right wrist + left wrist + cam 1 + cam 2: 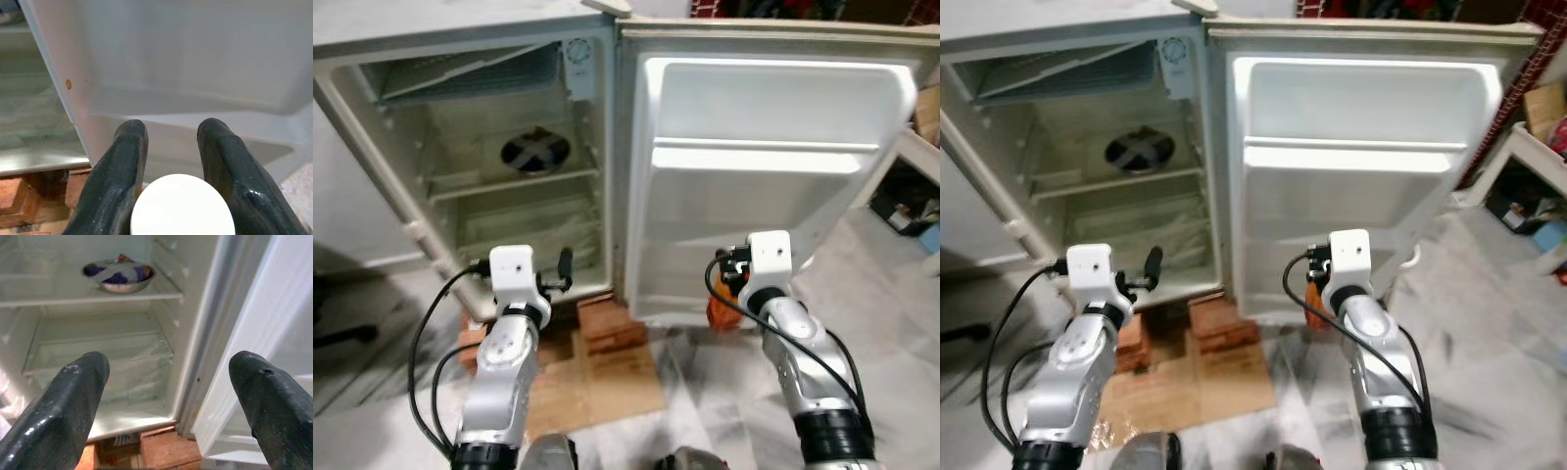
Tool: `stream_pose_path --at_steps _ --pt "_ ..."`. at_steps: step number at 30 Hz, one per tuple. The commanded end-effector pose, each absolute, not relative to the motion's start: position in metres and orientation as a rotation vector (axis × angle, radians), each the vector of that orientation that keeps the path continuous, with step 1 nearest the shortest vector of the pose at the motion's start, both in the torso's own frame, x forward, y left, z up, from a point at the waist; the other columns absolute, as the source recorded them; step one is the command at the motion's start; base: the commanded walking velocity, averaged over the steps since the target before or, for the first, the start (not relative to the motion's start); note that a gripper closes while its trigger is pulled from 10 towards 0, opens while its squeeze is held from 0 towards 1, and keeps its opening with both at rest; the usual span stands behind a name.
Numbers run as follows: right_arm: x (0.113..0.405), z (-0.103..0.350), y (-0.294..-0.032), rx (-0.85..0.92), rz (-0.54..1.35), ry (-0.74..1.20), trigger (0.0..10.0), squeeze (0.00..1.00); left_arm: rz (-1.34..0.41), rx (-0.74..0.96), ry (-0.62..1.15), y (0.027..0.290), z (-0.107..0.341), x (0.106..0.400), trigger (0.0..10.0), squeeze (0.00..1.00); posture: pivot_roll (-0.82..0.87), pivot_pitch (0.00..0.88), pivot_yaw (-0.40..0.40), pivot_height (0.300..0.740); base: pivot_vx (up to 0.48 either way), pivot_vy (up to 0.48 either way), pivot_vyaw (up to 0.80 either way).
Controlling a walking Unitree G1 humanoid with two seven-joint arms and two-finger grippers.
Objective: Restocking fridge
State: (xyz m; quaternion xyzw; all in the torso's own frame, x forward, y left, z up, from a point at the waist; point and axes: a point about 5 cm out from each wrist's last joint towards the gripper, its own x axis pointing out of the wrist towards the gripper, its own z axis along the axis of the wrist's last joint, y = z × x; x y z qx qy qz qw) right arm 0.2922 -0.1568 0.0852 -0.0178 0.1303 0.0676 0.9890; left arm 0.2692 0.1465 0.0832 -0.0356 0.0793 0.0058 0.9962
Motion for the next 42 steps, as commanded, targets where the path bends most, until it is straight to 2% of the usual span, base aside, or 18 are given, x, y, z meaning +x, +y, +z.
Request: stream_pose_path --at_steps 1,8,19,27,36,42 --pt "0.296 0.091 -0.163 -0.049 0.118 0.233 10.0 0.00 0.004 -0.084 0.148 0.141 0.086 0.270 10.0 0.00 0.01 0.051 -0.008 0.740 0.000 -0.480 0.00" --pt "0.302 0.094 -0.165 -0.047 0.106 0.220 10.0 0.00 0.007 -0.078 0.147 0.141 0.087 0.271 10.0 0.00 0.01 0.054 -0.005 0.740 0.000 -0.460 0.00" --pt "0.303 0.096 -0.159 -0.017 0.120 0.188 10.0 0.00 0.165 -0.043 0.130 0.162 0.085 0.269 10.0 0.00 0.01 0.058 -0.006 0.740 0.000 0.000 0.00" --pt "0.307 0.104 -0.150 -0.034 0.180 0.127 10.0 0.00 0.204 -0.061 0.186 0.179 0.073 0.258 10.0 0.00 0.02 0.060 -0.007 0.740 0.000 0.000 0.20" --pt "0.308 0.104 -0.146 -0.022 0.188 0.120 10.0 0.00 0.211 -0.073 0.184 0.179 0.073 0.258 10.0 0.00 0.02 0.059 -0.015 0.740 0.121 0.000 0.65" --pt "0.310 0.107 -0.150 -0.003 0.167 0.092 10.0 0.00 0.202 -0.081 0.186 0.177 0.073 0.258 10.0 0.00 0.02 0.061 -0.017 0.740 0.299 0.000 0.00"
